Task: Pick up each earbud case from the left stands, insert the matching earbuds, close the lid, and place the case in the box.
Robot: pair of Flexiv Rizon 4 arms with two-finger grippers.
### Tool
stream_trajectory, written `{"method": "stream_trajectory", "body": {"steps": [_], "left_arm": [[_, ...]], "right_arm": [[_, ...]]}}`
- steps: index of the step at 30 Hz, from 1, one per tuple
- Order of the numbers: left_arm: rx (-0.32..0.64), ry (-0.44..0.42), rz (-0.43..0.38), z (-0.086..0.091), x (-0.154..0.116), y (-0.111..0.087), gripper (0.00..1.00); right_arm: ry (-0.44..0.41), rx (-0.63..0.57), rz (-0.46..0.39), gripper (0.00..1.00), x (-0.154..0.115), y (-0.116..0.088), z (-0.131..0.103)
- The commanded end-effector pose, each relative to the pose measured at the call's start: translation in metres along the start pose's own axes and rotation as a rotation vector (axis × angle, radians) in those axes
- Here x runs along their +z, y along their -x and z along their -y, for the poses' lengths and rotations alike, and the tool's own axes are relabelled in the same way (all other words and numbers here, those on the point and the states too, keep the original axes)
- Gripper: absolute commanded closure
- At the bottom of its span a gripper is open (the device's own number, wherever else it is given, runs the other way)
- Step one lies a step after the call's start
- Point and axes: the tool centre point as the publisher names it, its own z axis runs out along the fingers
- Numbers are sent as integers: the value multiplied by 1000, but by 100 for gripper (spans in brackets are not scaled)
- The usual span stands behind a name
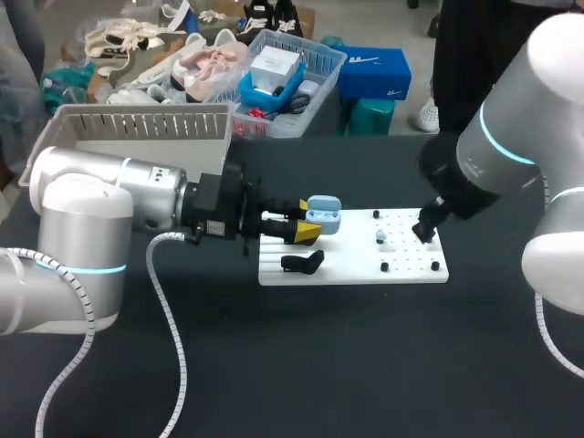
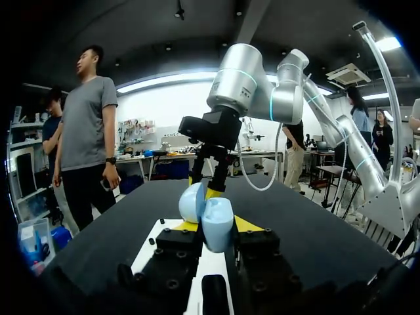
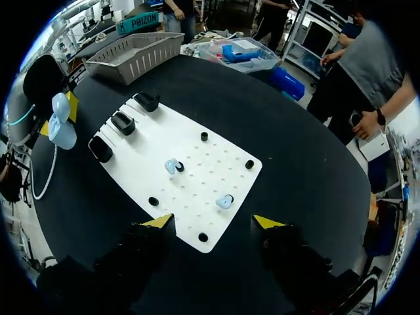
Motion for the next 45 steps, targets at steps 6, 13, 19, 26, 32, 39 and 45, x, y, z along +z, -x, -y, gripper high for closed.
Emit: {"method": "stream_trajectory", "body": {"steps": [6,13,19,26,32,39,45], "left_arm": [[1,5,0,1,1,0,100],[1,5,0,1,1,0,100],[1,5,0,1,1,0,100],[1,5,0,1,1,0,100],[1,5,0,1,1,0,100],[1,5,0,1,1,0,100],[1,5,0,1,1,0,100]], "right_arm": [[-185,-25,-40,31,22,0,0],[-210,-39,-71,38,37,0,4],[-212,-29,-93,46,49,0,10],[-210,-22,-96,55,54,4,13],[-210,-18,-97,54,55,5,15],[-211,-12,-98,58,57,6,17],[-214,-9,-100,62,56,5,19]]}}
